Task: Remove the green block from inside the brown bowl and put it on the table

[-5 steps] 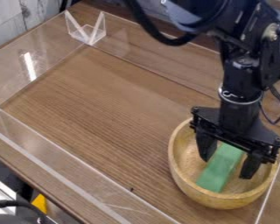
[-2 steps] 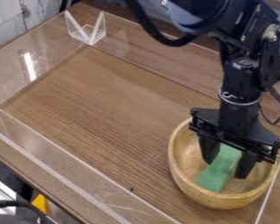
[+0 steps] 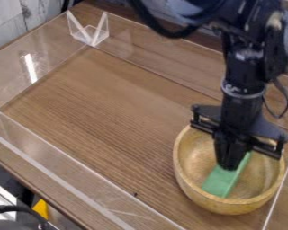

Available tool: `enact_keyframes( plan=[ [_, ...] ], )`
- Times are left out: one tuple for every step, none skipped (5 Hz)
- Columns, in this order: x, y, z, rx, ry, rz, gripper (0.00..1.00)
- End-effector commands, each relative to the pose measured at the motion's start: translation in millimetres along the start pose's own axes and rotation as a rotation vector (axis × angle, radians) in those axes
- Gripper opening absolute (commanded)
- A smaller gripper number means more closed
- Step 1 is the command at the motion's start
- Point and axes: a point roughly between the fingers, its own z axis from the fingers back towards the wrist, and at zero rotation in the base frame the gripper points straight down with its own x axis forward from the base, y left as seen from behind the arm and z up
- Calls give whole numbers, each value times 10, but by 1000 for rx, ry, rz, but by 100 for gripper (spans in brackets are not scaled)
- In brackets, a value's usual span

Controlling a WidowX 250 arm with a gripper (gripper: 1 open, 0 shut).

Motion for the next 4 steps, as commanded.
enact_keyframes(
  plan=[
    [120, -10, 457, -48, -89, 16, 0],
    [162, 49, 770, -75, -119, 33, 0],
    [178, 136, 1069, -99, -157, 53, 0],
    [107, 225, 1179, -98, -162, 65, 0]
  ],
)
